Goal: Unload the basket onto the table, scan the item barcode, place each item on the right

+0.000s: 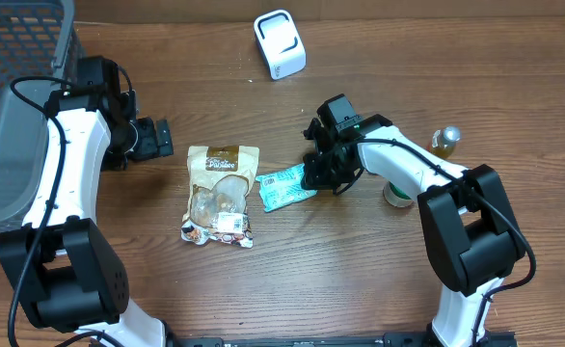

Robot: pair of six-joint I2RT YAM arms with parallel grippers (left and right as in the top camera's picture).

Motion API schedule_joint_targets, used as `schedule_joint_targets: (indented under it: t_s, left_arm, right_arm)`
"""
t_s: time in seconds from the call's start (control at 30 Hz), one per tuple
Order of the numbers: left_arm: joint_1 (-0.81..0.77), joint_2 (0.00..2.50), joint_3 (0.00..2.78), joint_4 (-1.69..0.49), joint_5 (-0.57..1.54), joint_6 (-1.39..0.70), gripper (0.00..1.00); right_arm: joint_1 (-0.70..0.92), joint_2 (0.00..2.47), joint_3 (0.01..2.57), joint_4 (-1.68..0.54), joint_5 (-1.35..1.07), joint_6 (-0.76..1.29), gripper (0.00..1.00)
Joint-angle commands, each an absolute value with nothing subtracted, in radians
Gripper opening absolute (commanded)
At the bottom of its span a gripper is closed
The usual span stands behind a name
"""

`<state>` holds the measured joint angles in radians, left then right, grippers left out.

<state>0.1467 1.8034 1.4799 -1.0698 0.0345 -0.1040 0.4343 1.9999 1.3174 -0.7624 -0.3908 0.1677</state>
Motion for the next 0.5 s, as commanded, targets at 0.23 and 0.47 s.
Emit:
schedule_joint_targets:
  t_s: [0.23,0.47]
  left_arm:
    - [0.150,1.818,1.501,-1.069,0.042,-0.096,1.00]
    - [0.150,1.818,1.501,-1.069,0.042,-0.097,1.00]
  right_arm:
    - [0.424,1.920,1.322,-0.764,-0.409,0.122,0.04]
    - [0.424,1.923,1.321,-0.754,-0.401,0.122,0.39]
